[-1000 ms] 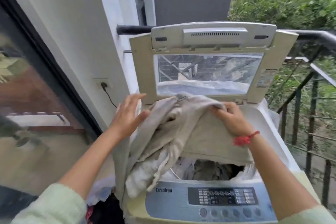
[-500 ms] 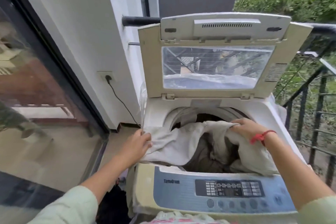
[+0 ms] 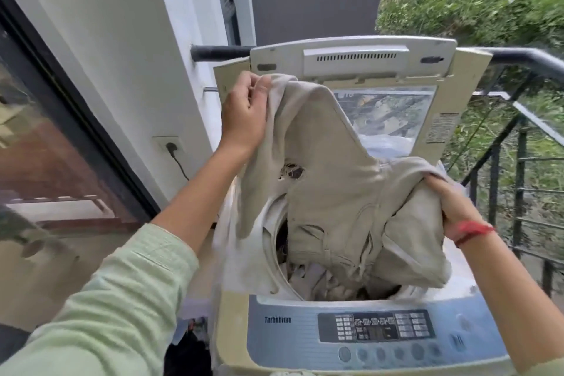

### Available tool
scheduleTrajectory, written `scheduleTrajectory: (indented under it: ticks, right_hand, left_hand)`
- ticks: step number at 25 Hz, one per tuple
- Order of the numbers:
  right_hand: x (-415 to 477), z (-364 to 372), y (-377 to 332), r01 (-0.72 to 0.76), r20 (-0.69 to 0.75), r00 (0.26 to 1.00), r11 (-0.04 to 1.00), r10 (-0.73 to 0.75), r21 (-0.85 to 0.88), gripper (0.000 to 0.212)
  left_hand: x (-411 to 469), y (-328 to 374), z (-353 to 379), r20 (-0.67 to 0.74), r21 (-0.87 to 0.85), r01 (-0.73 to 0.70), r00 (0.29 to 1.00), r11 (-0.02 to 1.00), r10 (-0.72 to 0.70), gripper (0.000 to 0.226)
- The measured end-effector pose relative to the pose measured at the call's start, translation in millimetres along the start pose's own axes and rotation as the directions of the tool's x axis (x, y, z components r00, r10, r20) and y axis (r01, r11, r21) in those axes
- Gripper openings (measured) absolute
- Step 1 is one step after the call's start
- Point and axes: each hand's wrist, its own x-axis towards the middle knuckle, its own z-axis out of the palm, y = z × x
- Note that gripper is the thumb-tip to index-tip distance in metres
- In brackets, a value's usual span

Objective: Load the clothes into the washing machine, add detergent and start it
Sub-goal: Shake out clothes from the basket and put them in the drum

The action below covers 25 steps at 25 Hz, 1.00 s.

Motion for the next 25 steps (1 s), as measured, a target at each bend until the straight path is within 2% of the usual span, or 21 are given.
scheduleTrajectory:
  ticks: [2,4,5,6,8,9,11,12,13,14,15,16,17,18,19,20,21,22,23,24,25]
  right_hand:
    - [3.1,-8.6,-14.7,0.007,-0.039,0.999,0.983,0.001,0.186,0.018]
    - [9.0,-18.7,-24.3,0.031,-0.073,0.997,0.943,-0.008,0.33,0.024]
    - [10.6,-21.9,-27.8,0.065,-0.093,0.995,0.935,-0.034,0.348,0.026]
    - [13.2,-25.2,-27.4,0.108,-0.132,0.989,0.949,-0.072,0.296,0.026]
    - [13.6,-29.4,-22.9,0.148,-0.114,0.984,0.984,-0.136,0.102,0.024]
    - [12.5,-32.4,-17.5,0.125,-0.058,0.99,0.992,-0.126,-0.031,0.024]
    - [11.4,-38.2,-1.0,0.009,0.105,0.994,0.93,0.032,-0.366,0.031]
    - [8.8,-35.9,4.8,-0.064,0.167,0.97,0.852,0.175,-0.52,0.038]
    - [7.6,-29.0,11.2,-0.094,0.224,0.924,0.752,0.31,-0.652,0.042]
    - [9.8,-17.2,17.5,-0.053,0.286,0.86,0.632,0.422,-0.773,0.043]
    - [17.0,-1.9,25.1,0.03,0.329,0.81,0.526,0.485,-0.85,0.041]
    - [27.3,11.9,34.3,0.104,0.334,0.804,0.436,0.493,-0.894,0.041]
    - [36.9,27.9,41.4,0.137,0.309,0.846,0.383,0.435,-0.913,0.043]
    - [48.9,38.3,47.9,0.11,0.236,0.92,0.375,0.312,-0.921,0.046]
    - [57.3,47.9,52.5,0.063,0.125,0.985,0.428,0.12,-0.902,0.045]
    - [62.3,51.5,57.5,0.045,0.007,0.997,0.511,-0.076,-0.858,0.042]
    - [64.3,53.1,63.5,0.116,-0.05,0.964,0.581,-0.261,-0.806,0.041]
    - [62.7,53.8,70.5,0.233,-0.036,0.912,0.588,-0.409,-0.775,0.041]
    - [57.3,53.4,82.2,0.361,0.071,0.869,0.53,-0.489,-0.767,0.042]
    - [47.1,57.7,90.3,0.46,0.218,0.844,0.453,-0.49,-0.763,0.041]
    - [37.8,61.4,109.5,0.517,0.415,0.85,0.366,-0.323,-0.774,0.038]
  left_hand:
    - [-10.1,-0.3,14.5,-0.018,-0.179,0.023,0.999,0.984,-0.027,0.025]
    - [-38.4,-21.3,28.4,-0.006,-0.243,0.046,0.999,0.969,-0.048,0.026]
    - [-55.4,-41.6,32.8,0.027,-0.178,0.047,0.999,0.983,-0.043,0.028]
    - [-72.6,-65.7,35.8,0.095,-0.058,0.039,0.995,0.998,-0.033,0.03]
    - [-97.9,-116.4,39.0,0.337,0.265,-0.018,0.938,0.964,-0.075,0.033]
    - [-105.6,-134.6,40.0,0.477,0.423,-0.062,0.864,0.904,-0.163,0.031]
    - [-112.3,-152.9,44.9,0.66,0.638,-0.197,0.638,0.744,-0.397,0.024]
    - [-112.8,-152.8,49.9,0.7,0.681,-0.28,0.523,0.677,-0.487,0.021]
    - [-110.3,-151.4,57.3,0.713,0.695,-0.342,0.44,0.633,-0.545,0.019]
    - [-106.0,-149.4,67.6,0.716,0.697,-0.363,0.4,0.619,-0.572,0.015]
    - [-100.9,-147.9,79.4,0.712,0.701,-0.344,0.389,0.625,-0.584,0.012]
    - [-95.7,-146.2,90.9,0.688,0.716,-0.254,0.414,0.651,-0.596,0.01]
    - [-88.7,-146.1,102.2,0.64,0.721,-0.089,0.466,0.687,-0.611,0.011]
    - [-83.2,-147.6,111.8,0.55,0.689,0.12,0.555,0.715,-0.624,0.016]
    - [-79.5,-147.2,119.0,0.423,0.603,0.291,0.673,0.743,-0.607,0.02]
    - [-78.1,-145.9,124.4,0.28,0.485,0.372,0.791,0.791,-0.544,0.022]
    - [-80.8,-144.2,127.1,0.182,0.392,0.351,0.876,0.85,-0.446,0.024]
    - [-87.6,-147.8,127.8,0.186,0.372,0.263,0.919,0.89,-0.349,0.025]
    - [-95.8,-148.1,125.7,0.28,0.421,0.148,0.917,0.895,-0.283,0.029]
    - [-113.3,-158.2,124.8,0.477,0.535,-0.04,0.839,0.844,-0.263,0.033]
    - [-134.2,-168.1,123.8,0.646,0.628,-0.304,0.717,0.716,-0.262,0.04]
